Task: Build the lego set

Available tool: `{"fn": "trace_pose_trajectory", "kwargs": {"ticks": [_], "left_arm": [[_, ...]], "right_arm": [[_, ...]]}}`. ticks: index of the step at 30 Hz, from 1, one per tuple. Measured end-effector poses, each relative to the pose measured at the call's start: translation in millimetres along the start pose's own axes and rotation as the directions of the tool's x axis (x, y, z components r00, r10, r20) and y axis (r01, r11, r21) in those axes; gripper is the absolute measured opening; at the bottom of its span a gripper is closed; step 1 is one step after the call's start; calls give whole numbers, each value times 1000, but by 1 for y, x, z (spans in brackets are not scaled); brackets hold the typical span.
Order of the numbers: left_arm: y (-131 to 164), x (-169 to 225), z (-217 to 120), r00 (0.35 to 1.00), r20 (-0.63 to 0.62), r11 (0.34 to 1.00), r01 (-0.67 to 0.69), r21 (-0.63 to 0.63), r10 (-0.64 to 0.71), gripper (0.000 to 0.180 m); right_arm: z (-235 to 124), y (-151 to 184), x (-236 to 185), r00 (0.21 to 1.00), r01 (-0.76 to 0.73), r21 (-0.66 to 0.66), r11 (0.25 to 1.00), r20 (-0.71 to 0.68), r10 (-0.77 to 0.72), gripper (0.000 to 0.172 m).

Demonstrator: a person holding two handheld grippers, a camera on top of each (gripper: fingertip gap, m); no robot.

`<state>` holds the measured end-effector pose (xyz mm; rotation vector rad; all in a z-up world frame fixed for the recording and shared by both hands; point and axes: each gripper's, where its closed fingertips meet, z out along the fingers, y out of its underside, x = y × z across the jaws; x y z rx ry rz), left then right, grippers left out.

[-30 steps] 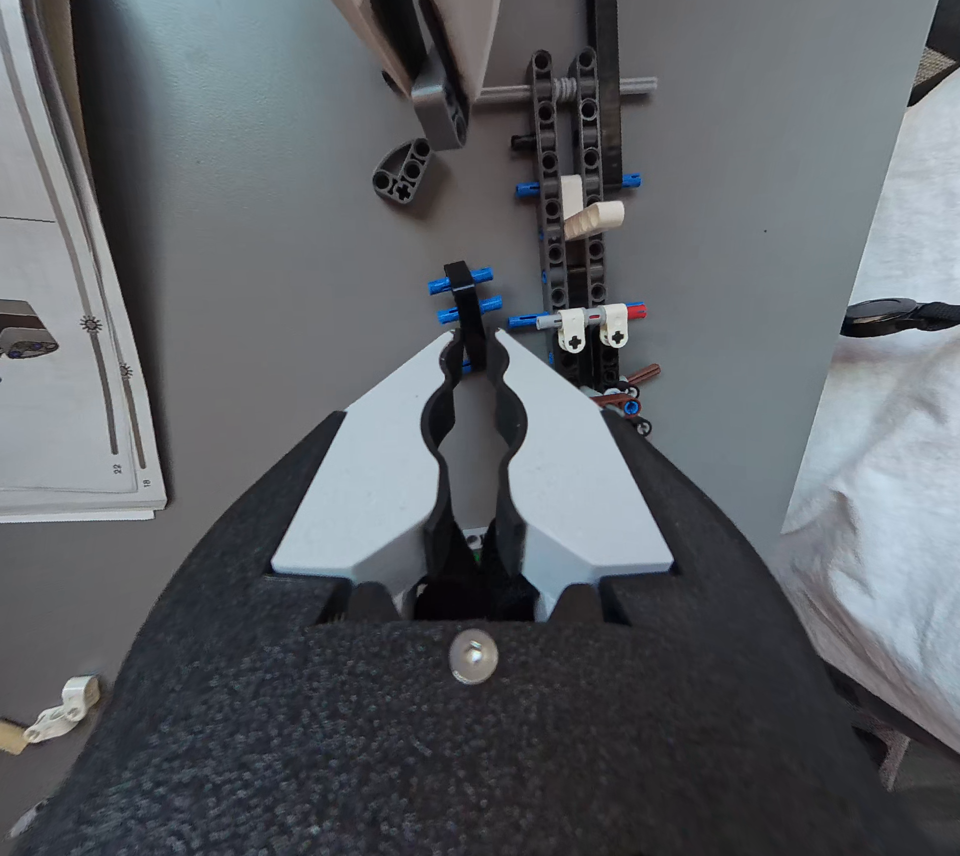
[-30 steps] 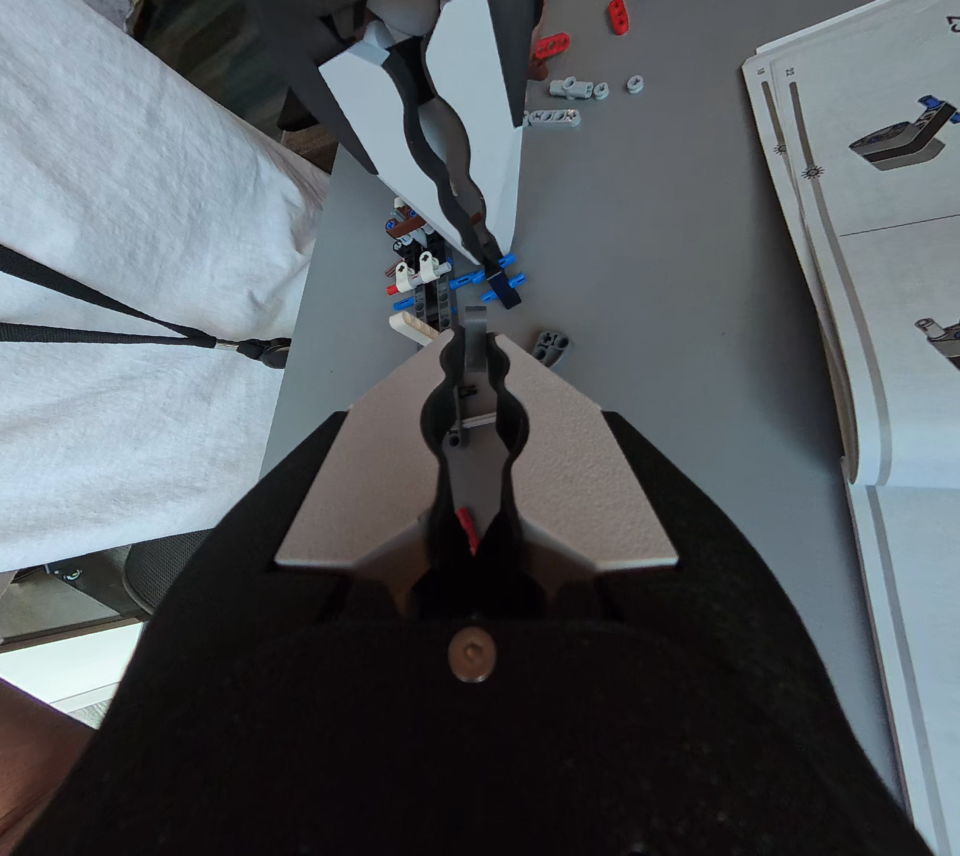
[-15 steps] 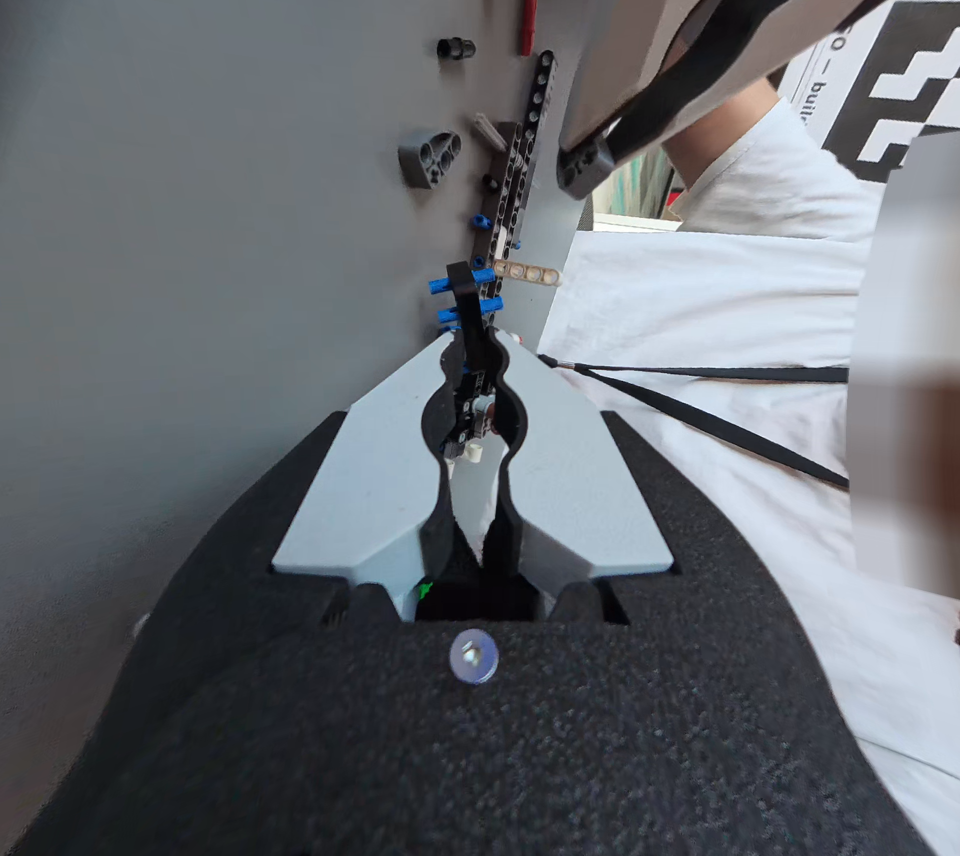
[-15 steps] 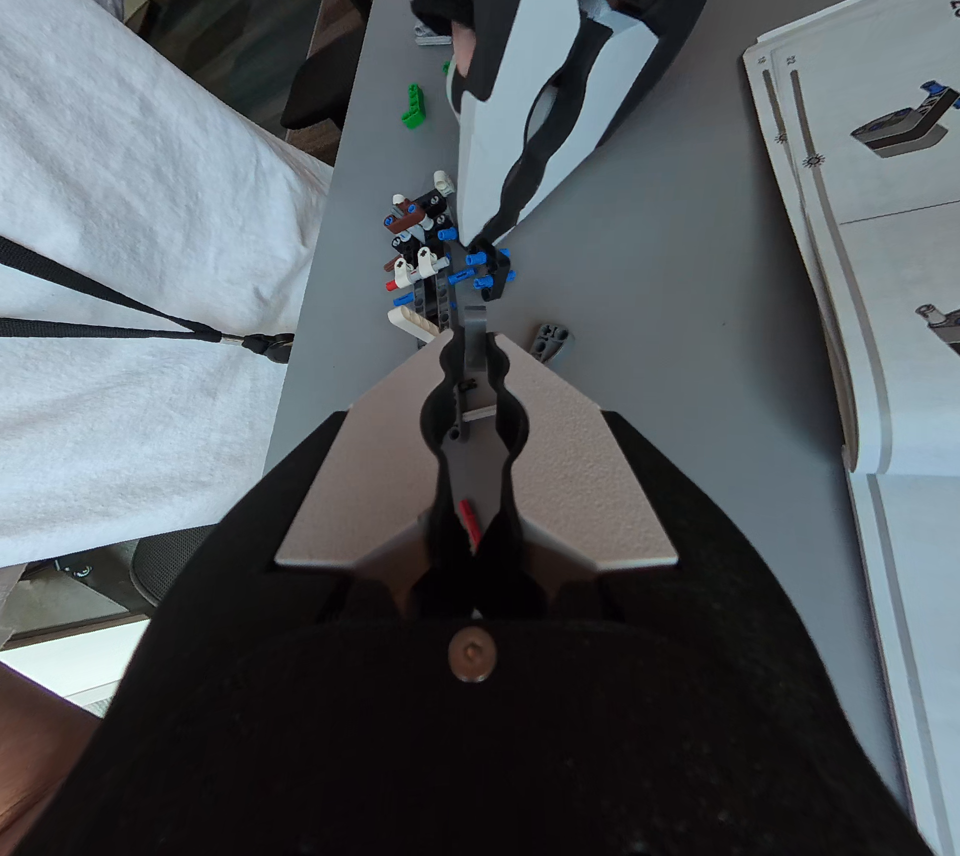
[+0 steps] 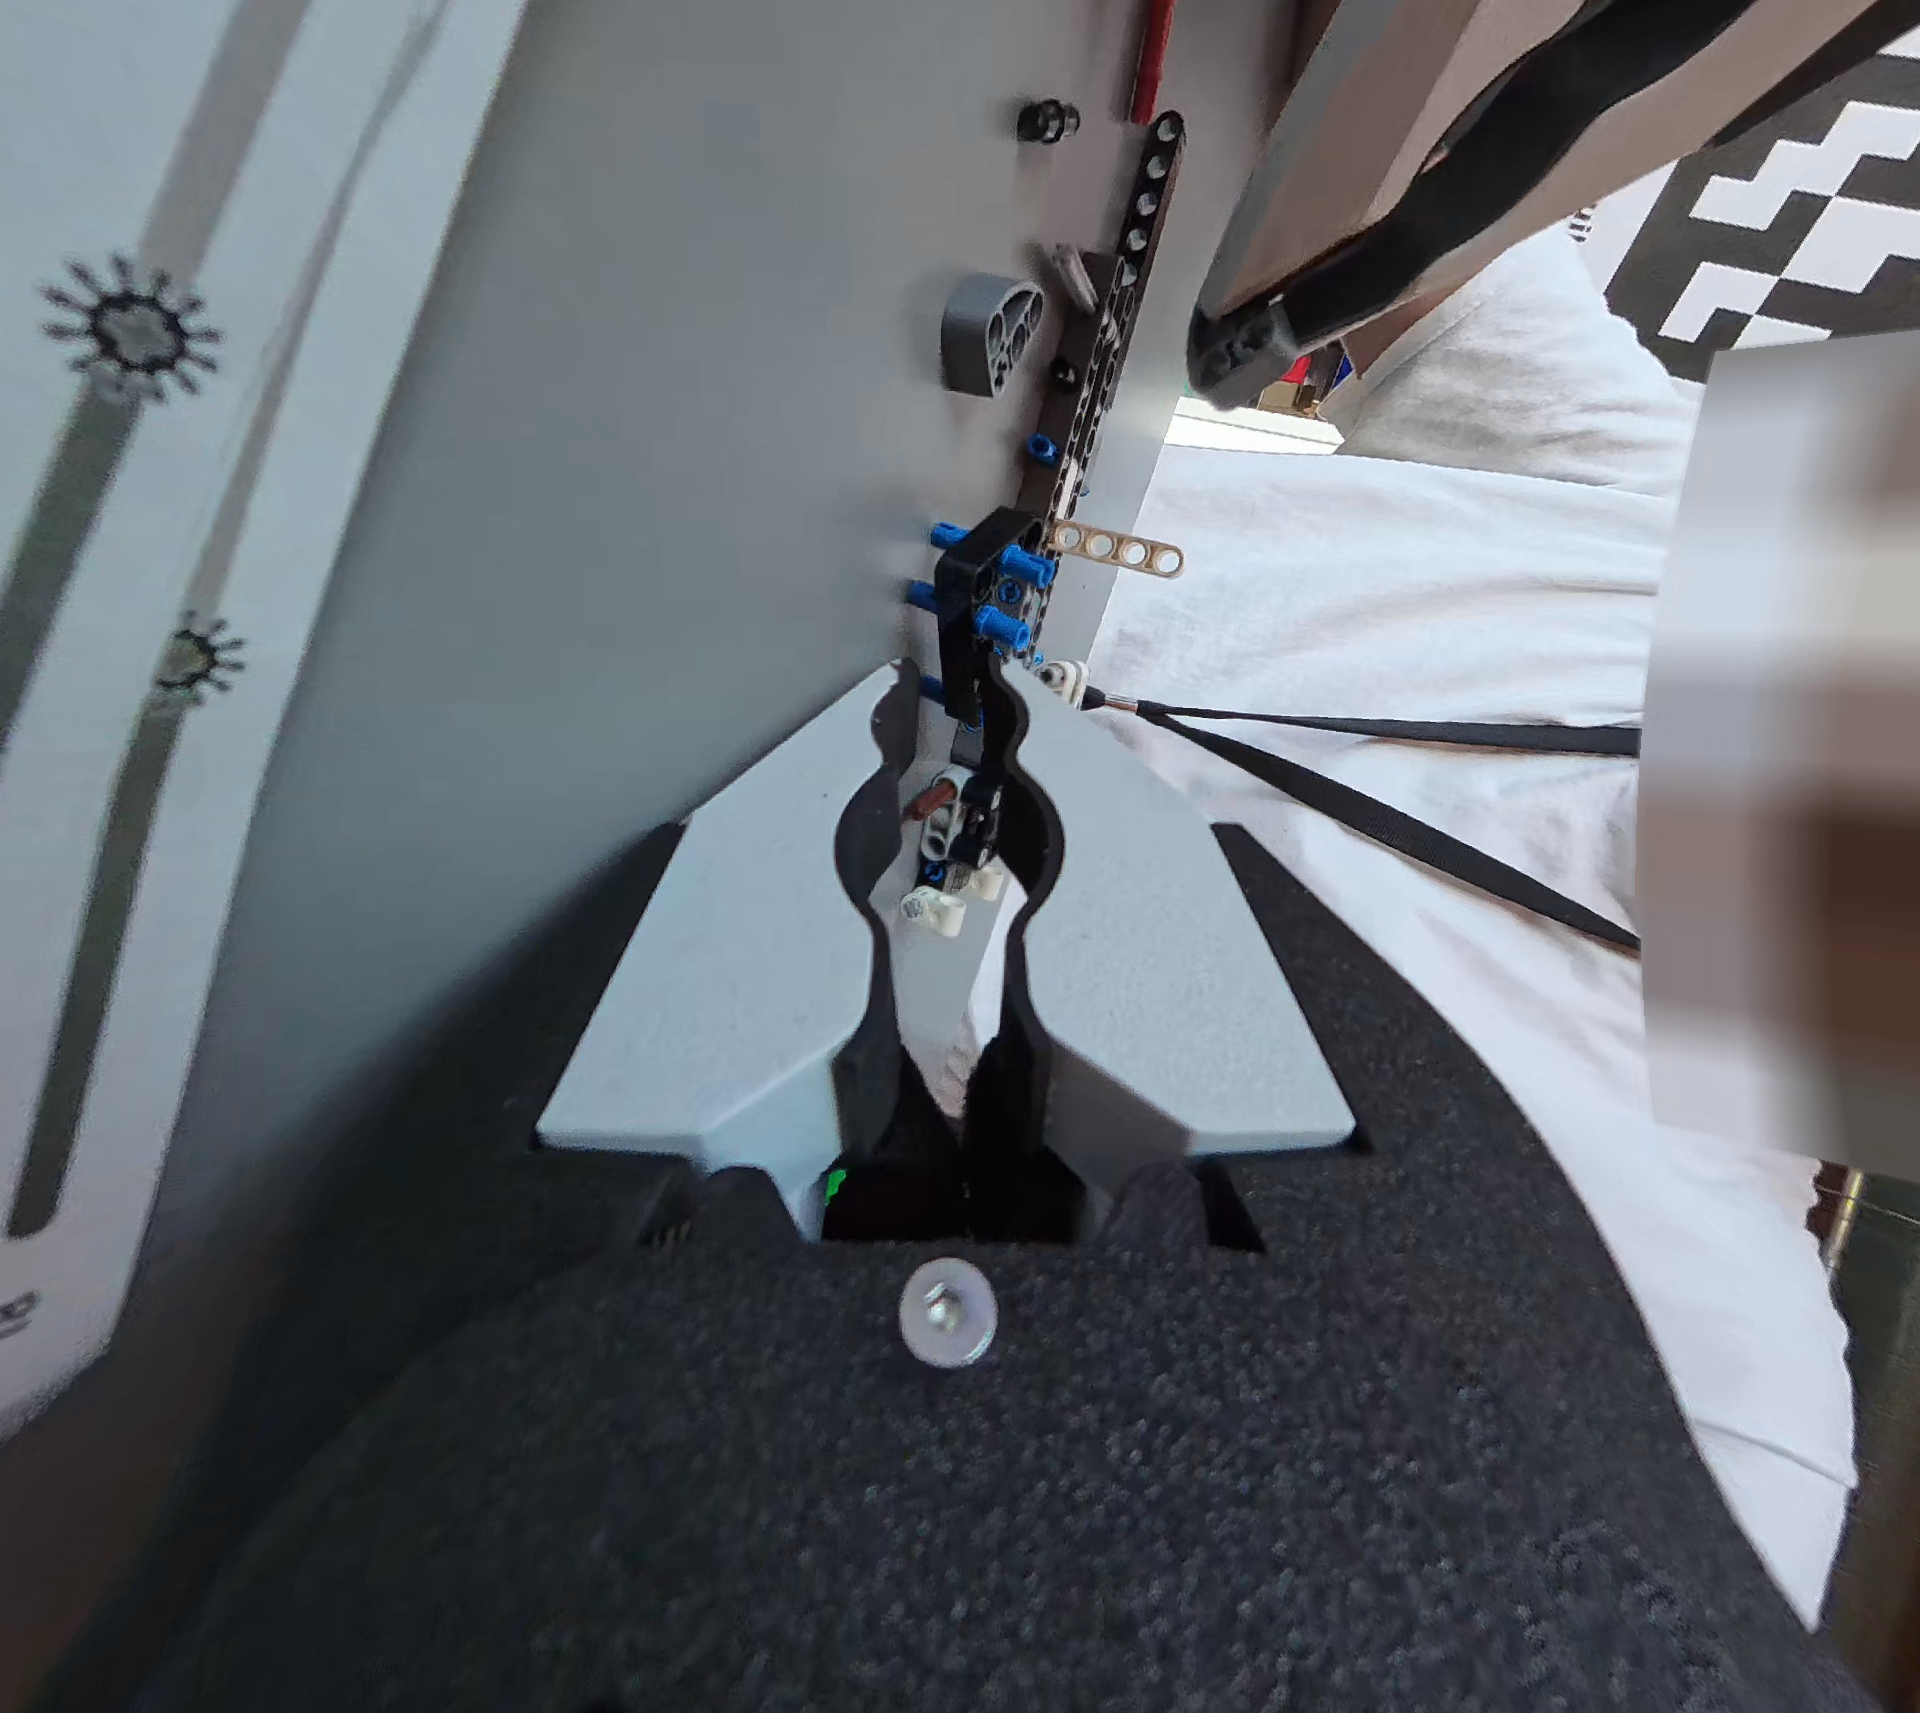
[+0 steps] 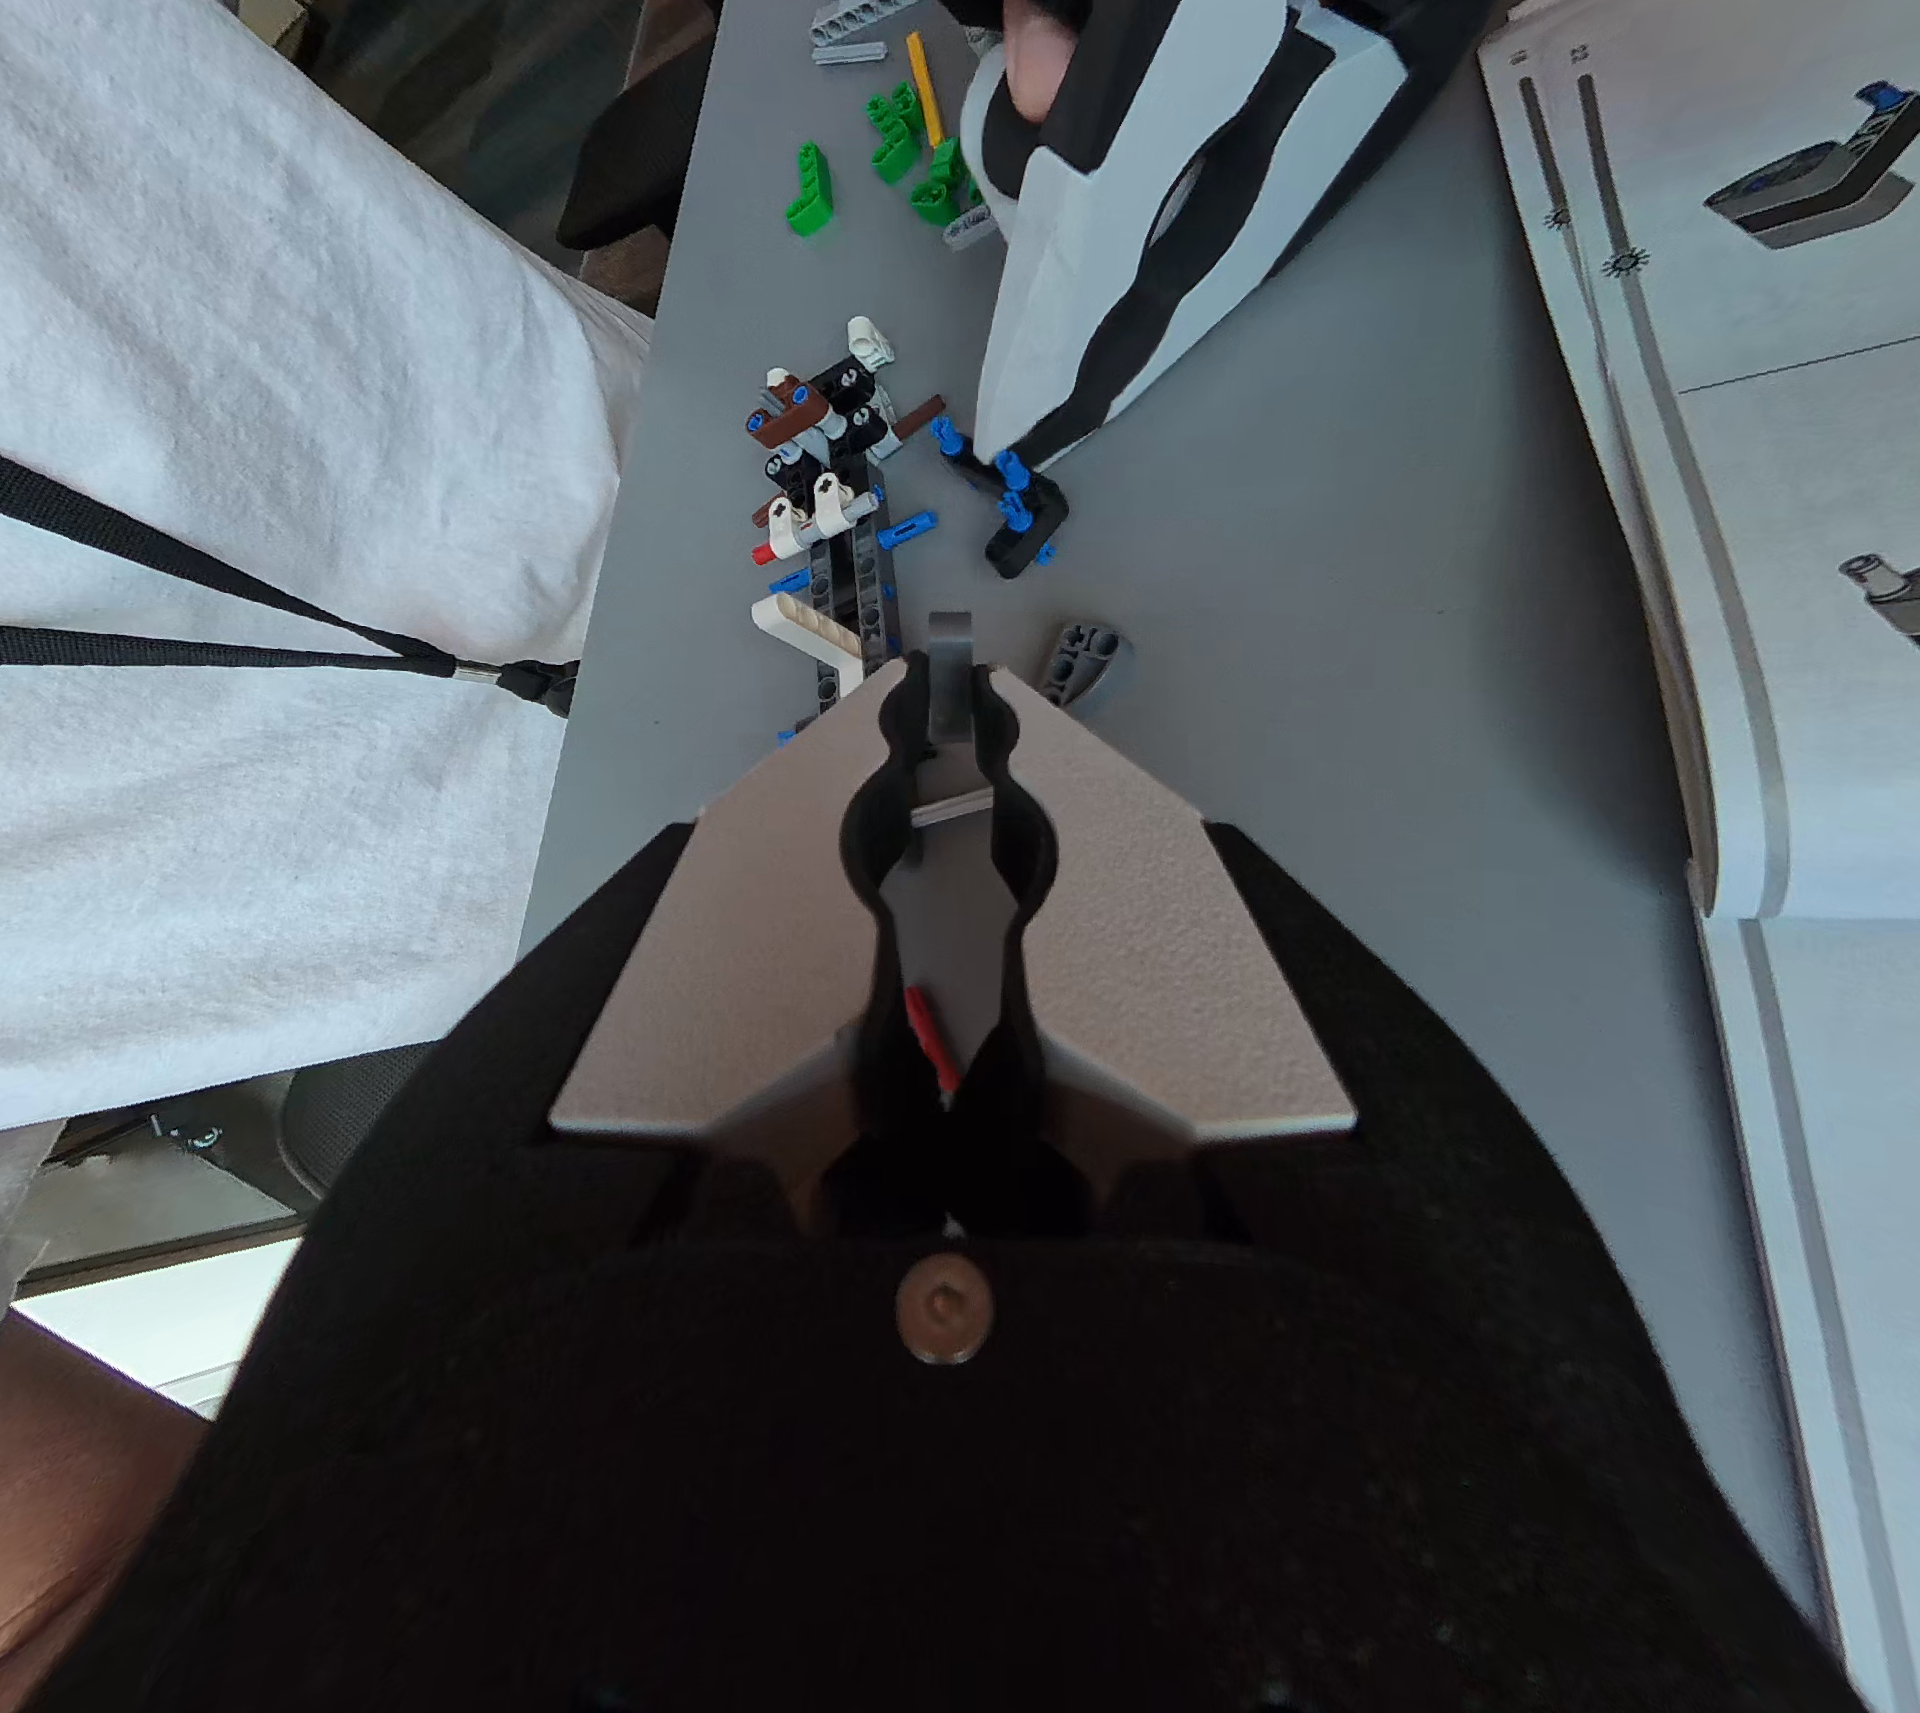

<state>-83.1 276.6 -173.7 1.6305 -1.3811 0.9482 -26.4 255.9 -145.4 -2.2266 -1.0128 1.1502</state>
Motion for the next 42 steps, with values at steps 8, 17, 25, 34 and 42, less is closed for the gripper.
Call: {"fn": "trace_pose_trajectory", "kwargs": {"ticks": [8,17,25,34,42], "left_arm": [[-4,-2,-8,997,33,997,-75,21,74,12],[-5,-11,-17,829,442,922,-387,13,341,21],[-14,-5,-10,518,742,805,-591,-49,425,32],[-33,-6,-6,230,849,685,-702,-193,475,14],[-29,-14,-42,-425,650,464,-465,-754,630,9]], "right_arm": [[5,2,1,1000,-5,-8,1000,12,5,6],[4,0,-1,1000,1,-4,1000,11,-1,6],[3,-1,-1,1000,5,-1,1000,4,-5,6],[0,-3,-2,1000,10,10,1000,-2,-10,6],[-2,-3,0,1000,9,9,1000,-16,-9,6]]}}
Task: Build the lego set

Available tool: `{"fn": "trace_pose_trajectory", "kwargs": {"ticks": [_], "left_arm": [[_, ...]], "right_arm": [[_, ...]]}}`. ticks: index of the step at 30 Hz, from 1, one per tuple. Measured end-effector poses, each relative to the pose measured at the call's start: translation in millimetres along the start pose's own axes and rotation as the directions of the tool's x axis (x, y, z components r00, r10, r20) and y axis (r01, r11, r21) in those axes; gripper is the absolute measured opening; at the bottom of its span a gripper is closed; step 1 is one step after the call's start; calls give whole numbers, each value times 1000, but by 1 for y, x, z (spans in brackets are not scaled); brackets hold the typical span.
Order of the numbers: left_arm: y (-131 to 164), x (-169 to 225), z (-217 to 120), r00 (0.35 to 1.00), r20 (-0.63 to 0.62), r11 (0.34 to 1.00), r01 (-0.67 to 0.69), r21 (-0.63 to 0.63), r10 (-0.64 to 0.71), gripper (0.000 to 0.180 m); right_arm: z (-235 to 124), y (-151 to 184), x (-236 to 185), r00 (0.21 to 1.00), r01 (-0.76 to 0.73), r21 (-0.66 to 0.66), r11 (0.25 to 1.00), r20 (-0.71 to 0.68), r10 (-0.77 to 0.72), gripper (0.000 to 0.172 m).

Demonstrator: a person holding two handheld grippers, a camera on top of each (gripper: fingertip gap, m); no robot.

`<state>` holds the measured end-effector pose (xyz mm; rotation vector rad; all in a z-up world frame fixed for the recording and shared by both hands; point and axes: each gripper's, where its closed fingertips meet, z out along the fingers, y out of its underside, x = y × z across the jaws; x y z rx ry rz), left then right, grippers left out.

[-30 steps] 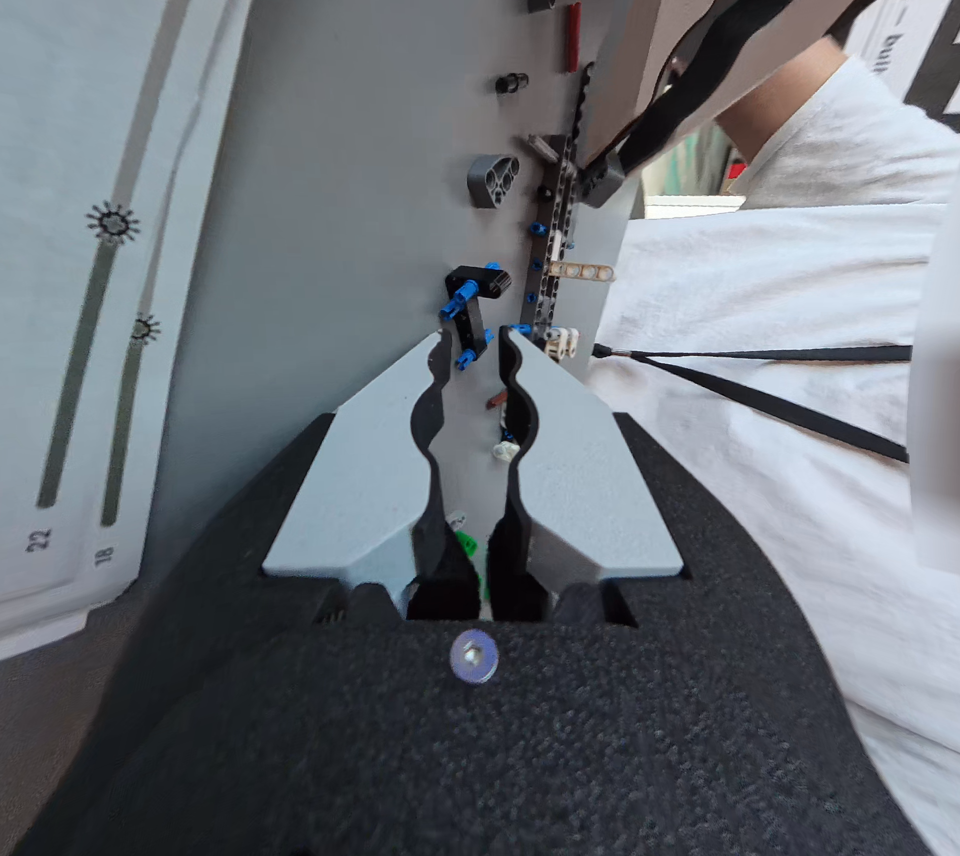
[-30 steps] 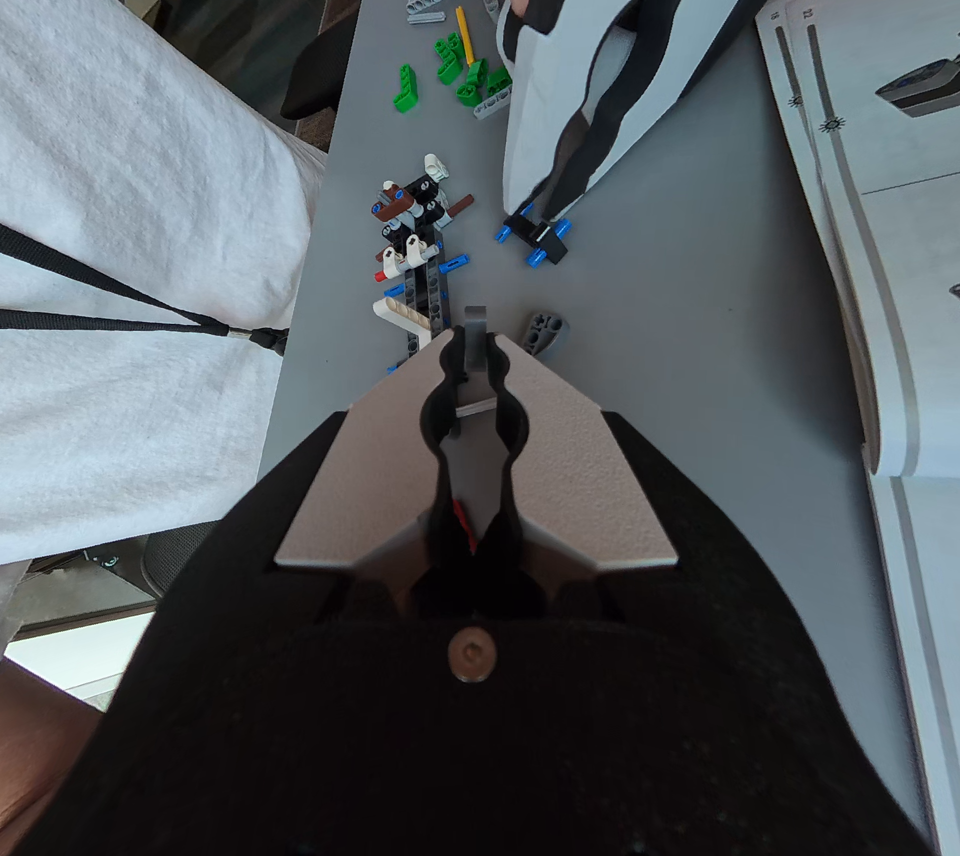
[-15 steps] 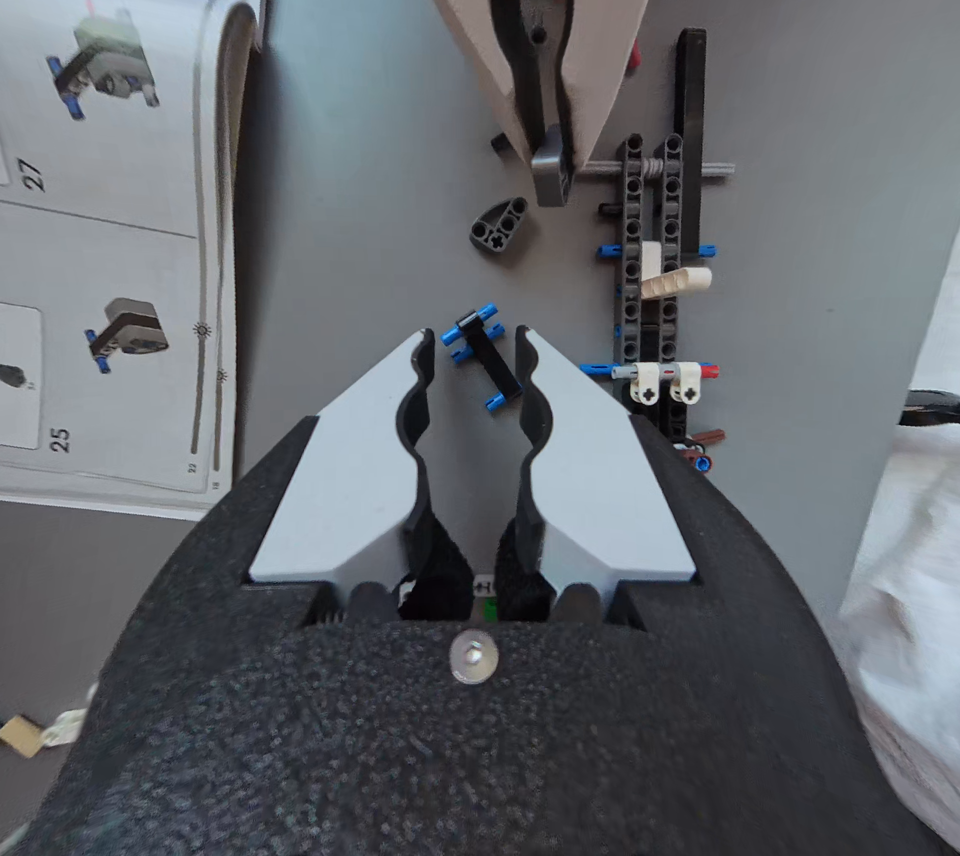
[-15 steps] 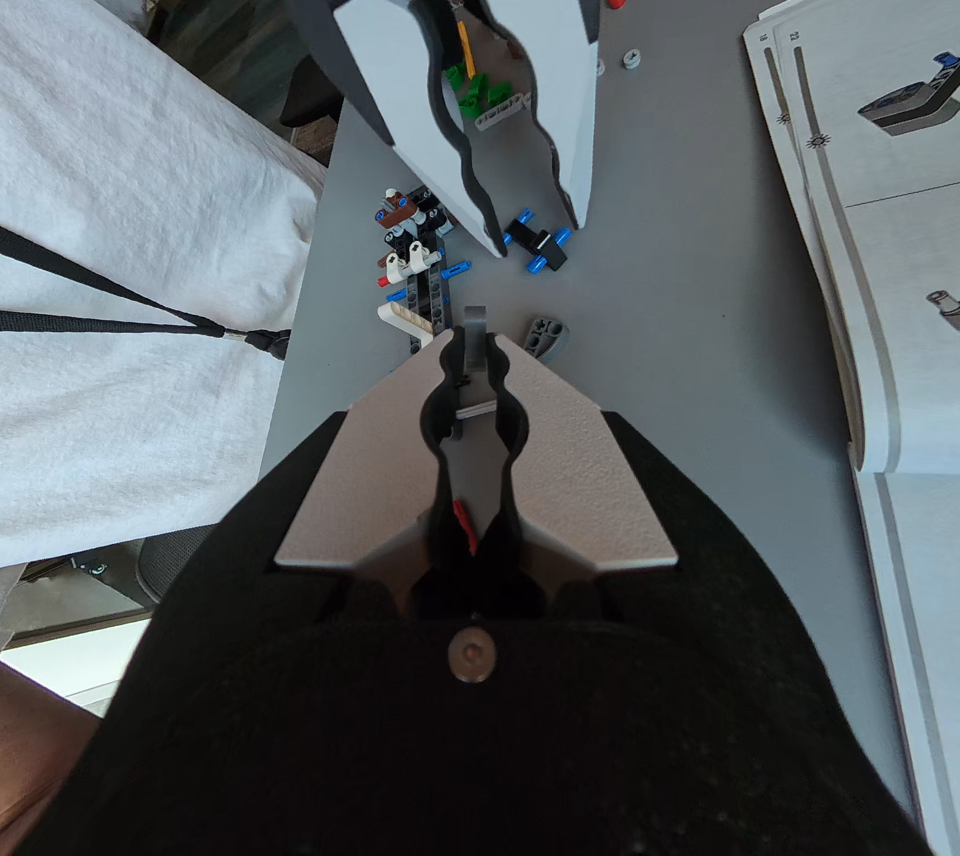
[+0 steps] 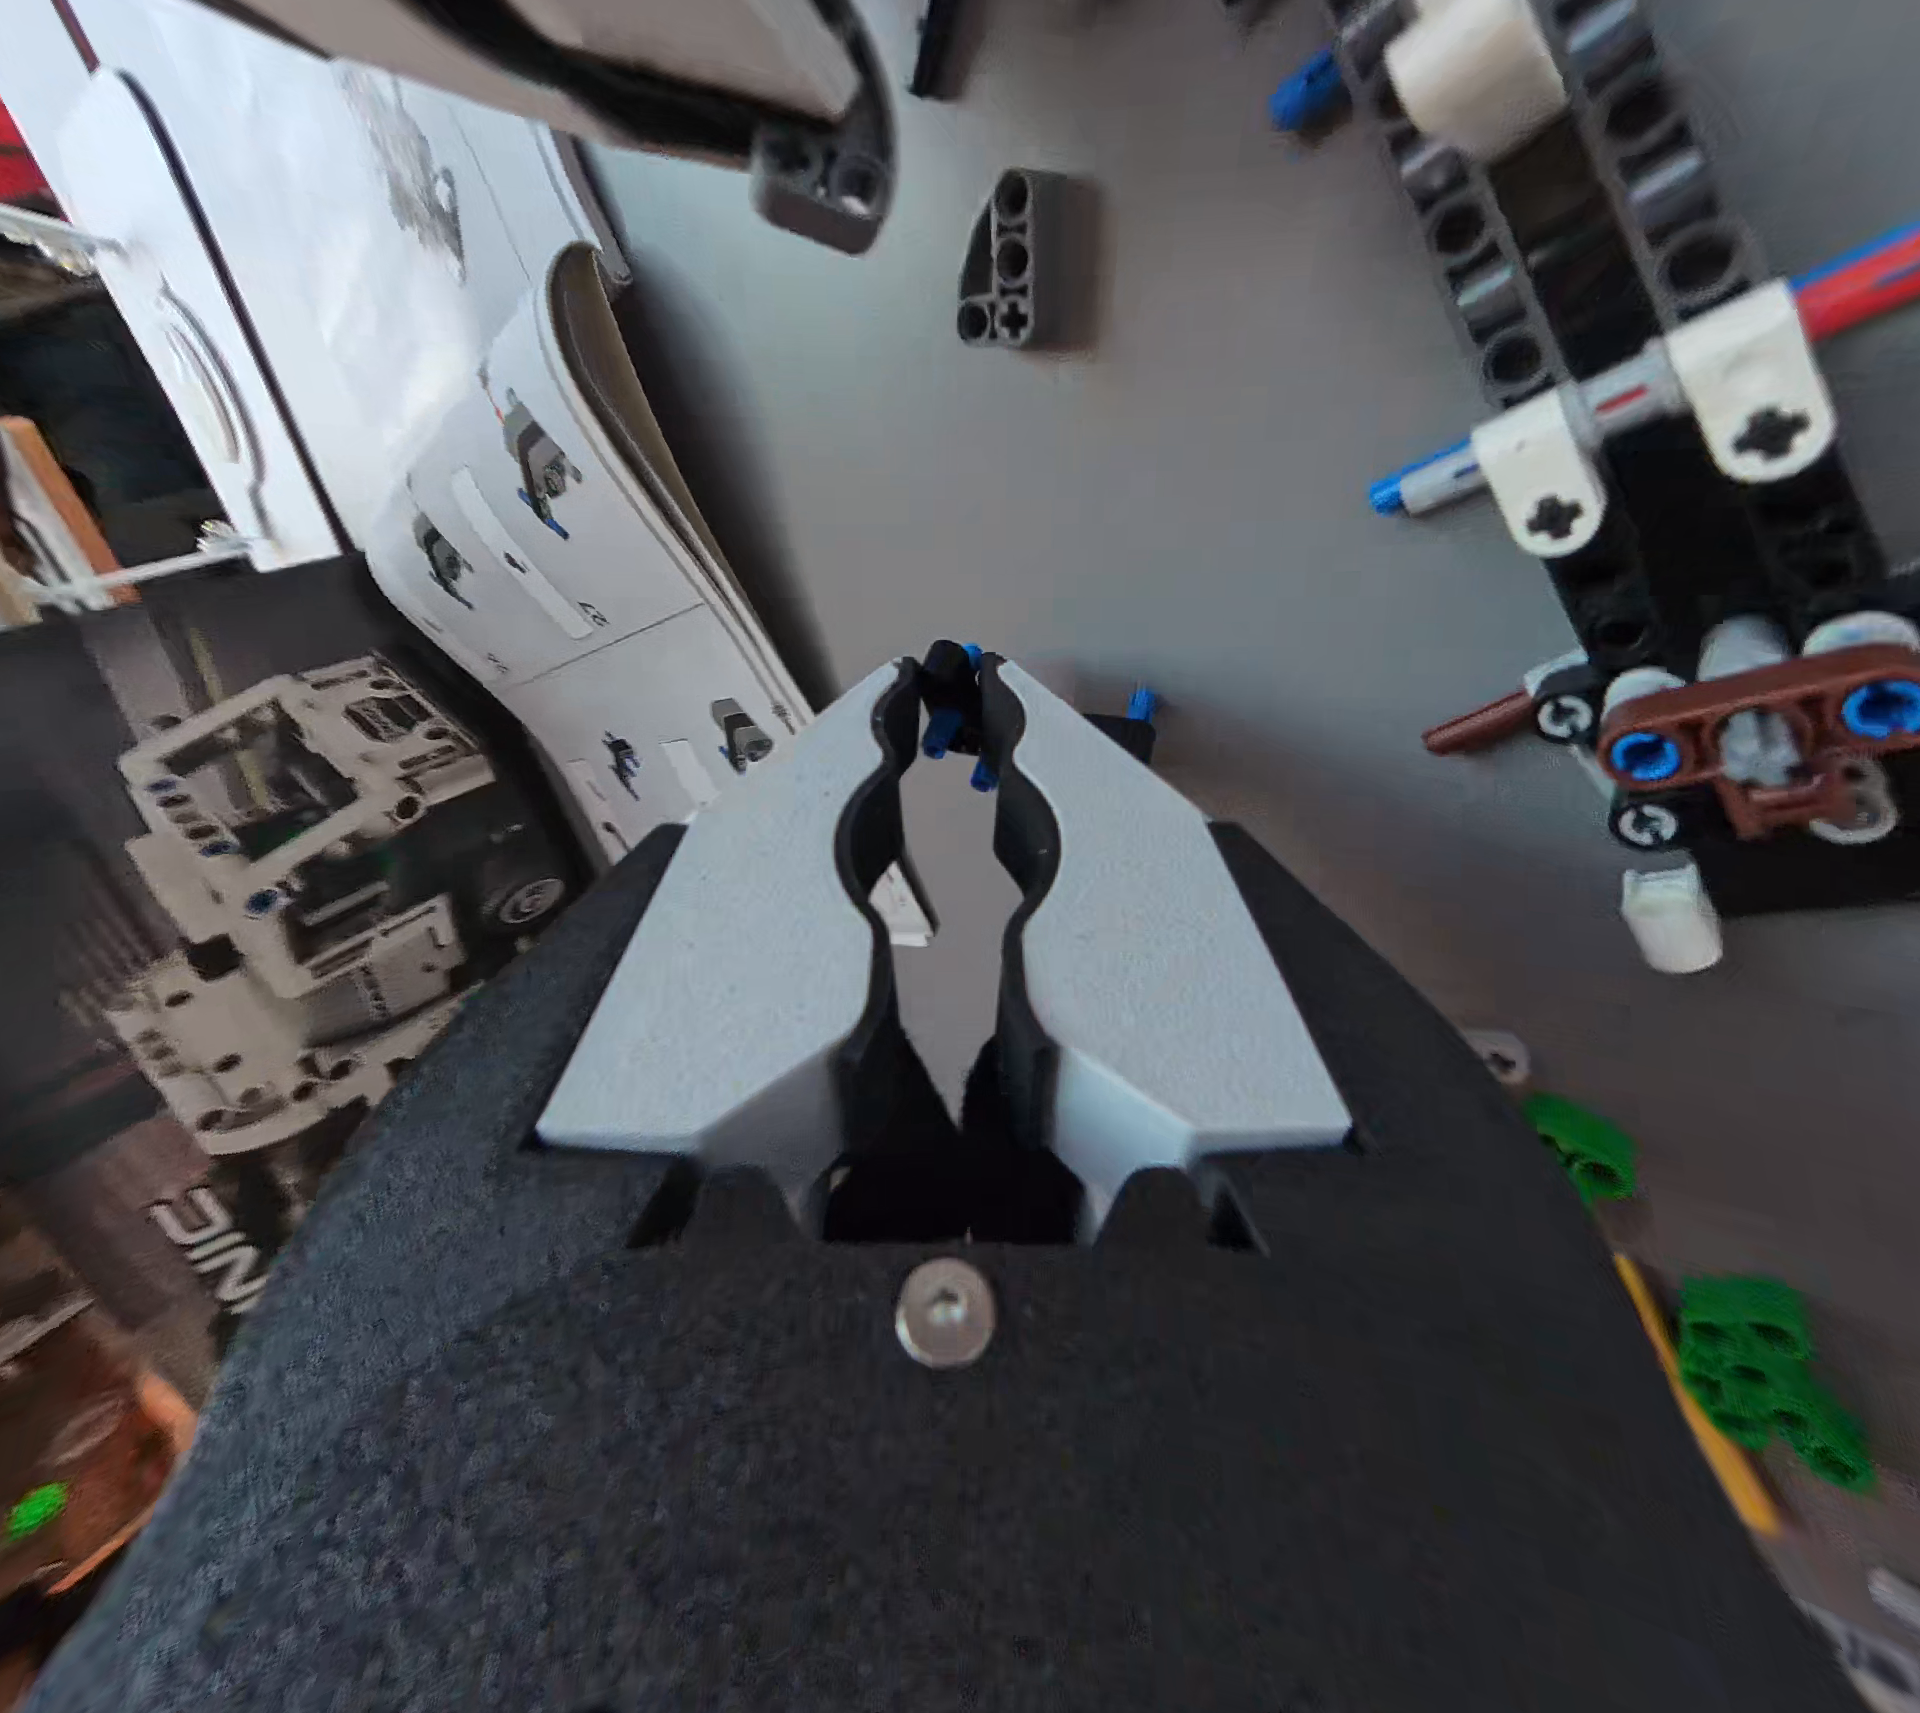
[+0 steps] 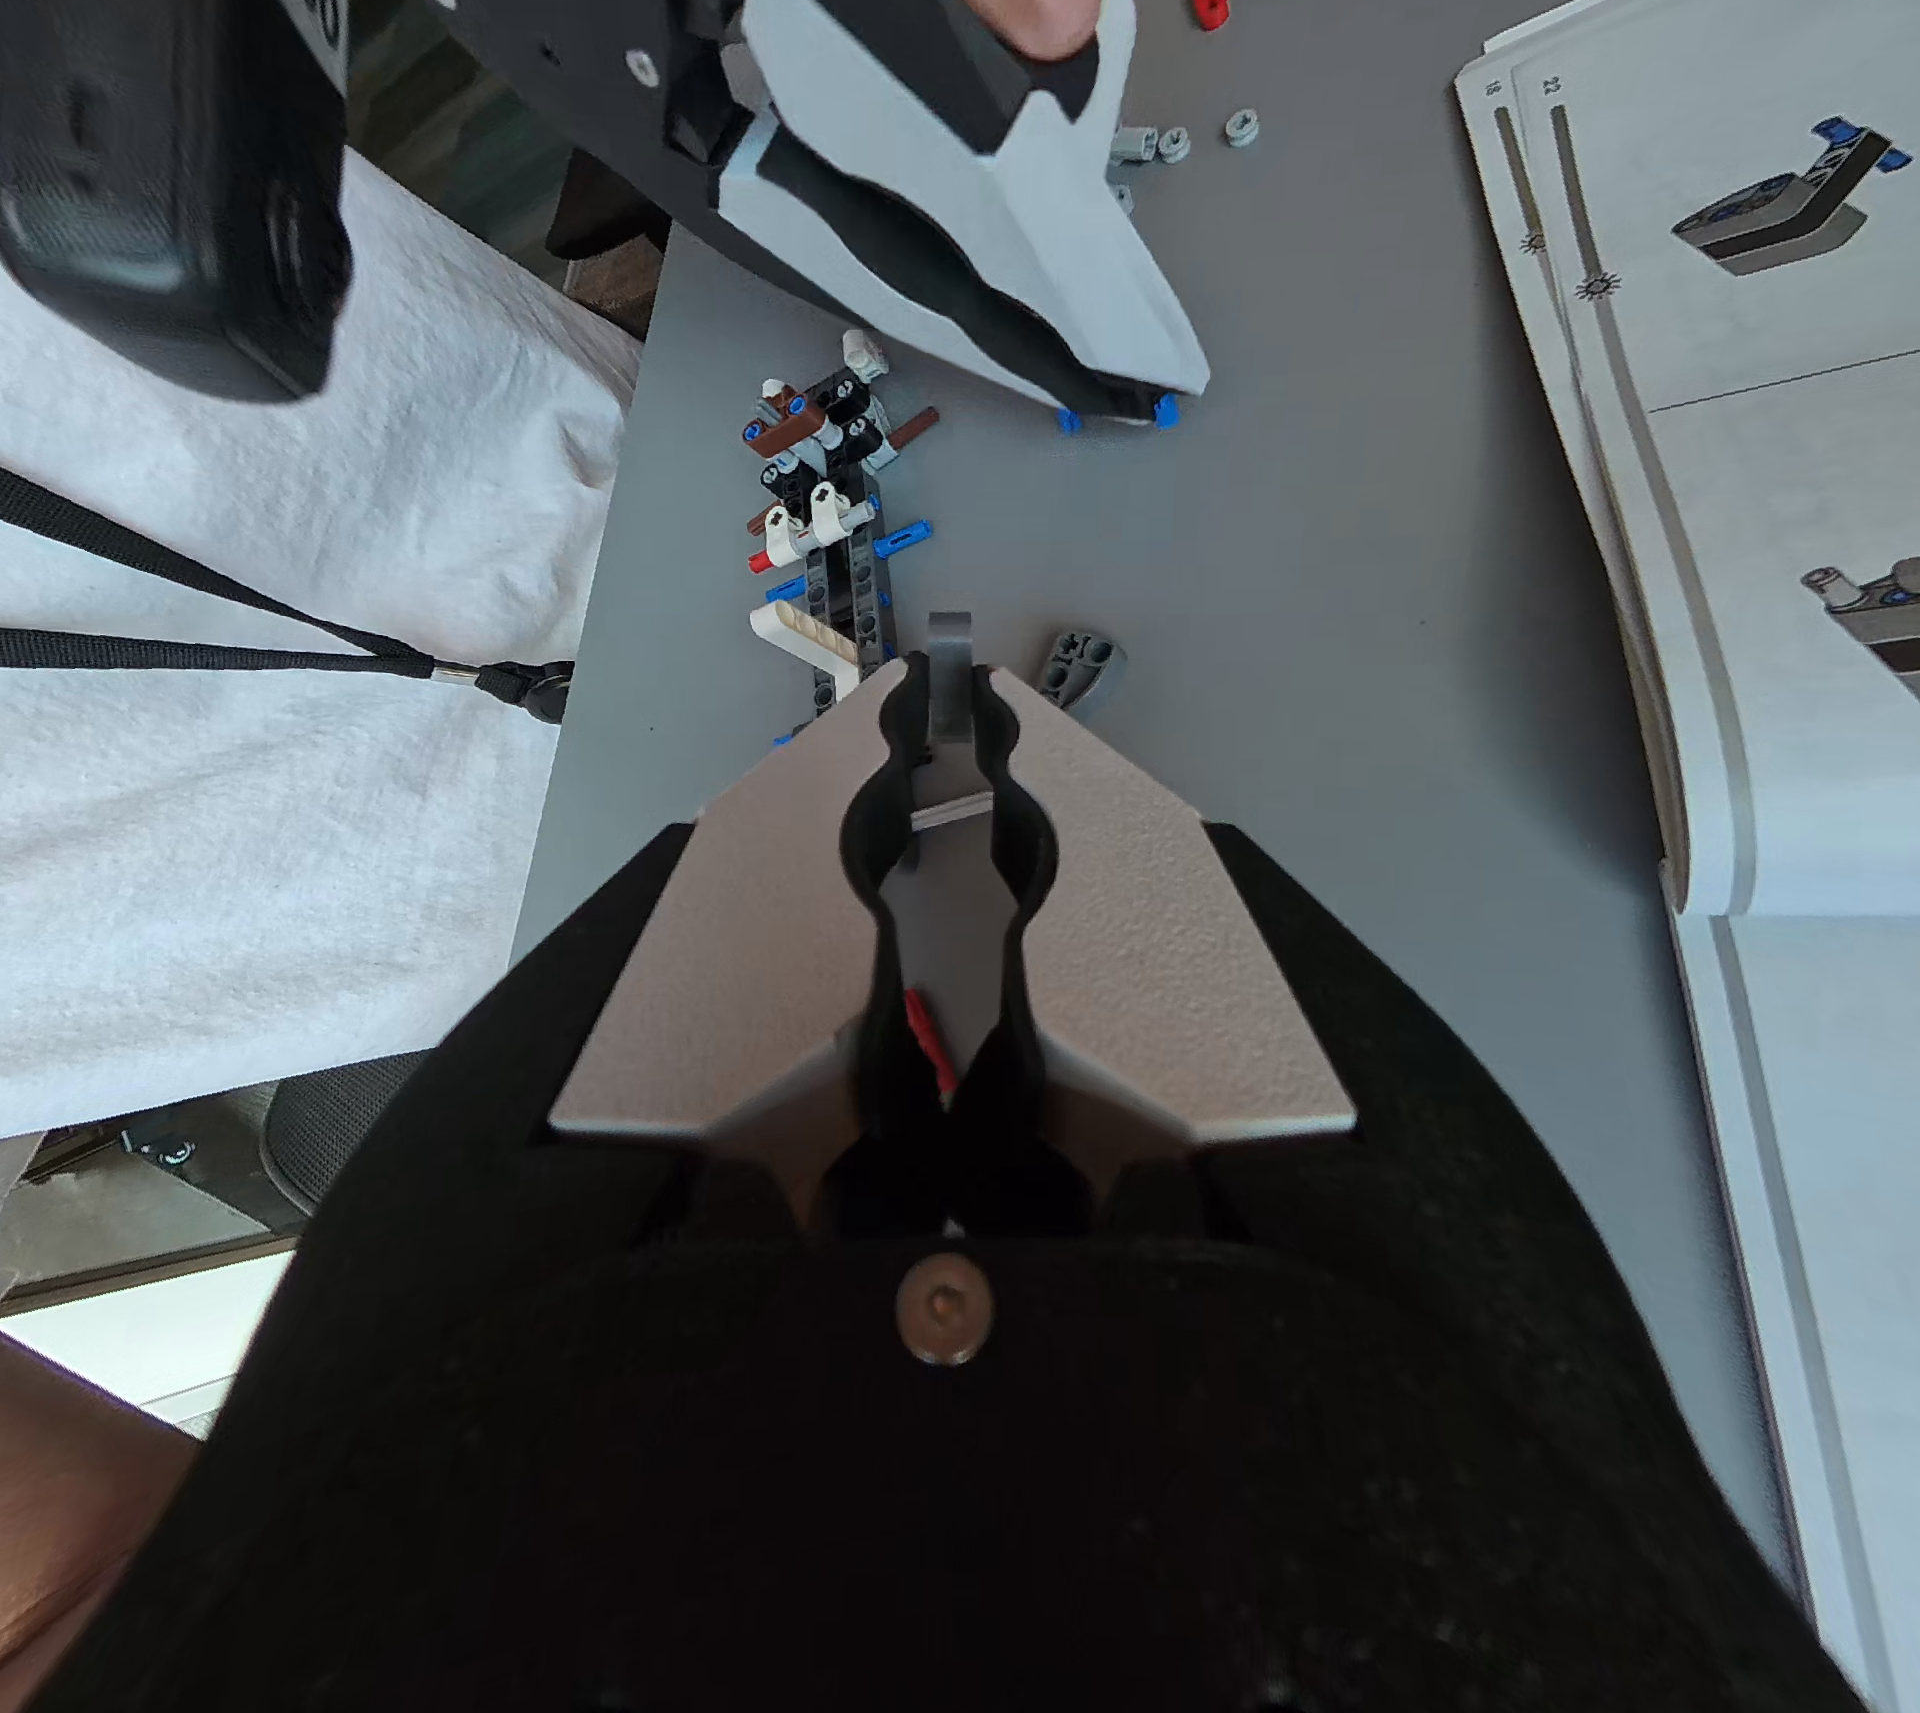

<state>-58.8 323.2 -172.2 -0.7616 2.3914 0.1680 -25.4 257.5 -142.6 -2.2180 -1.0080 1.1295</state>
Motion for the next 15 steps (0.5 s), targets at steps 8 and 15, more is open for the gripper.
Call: {"fn": "trace_pose_trajectory", "kwargs": {"ticks": [8,15], "left_arm": [[4,22,-12,893,-424,986,-169,-2,152,7],[12,22,2,786,-602,976,-215,-46,145,5]], "right_arm": [[0,0,0,1000,0,-4,1000,0,0,6],[-6,0,2,1000,-4,14,1000,-9,5,6]]}}
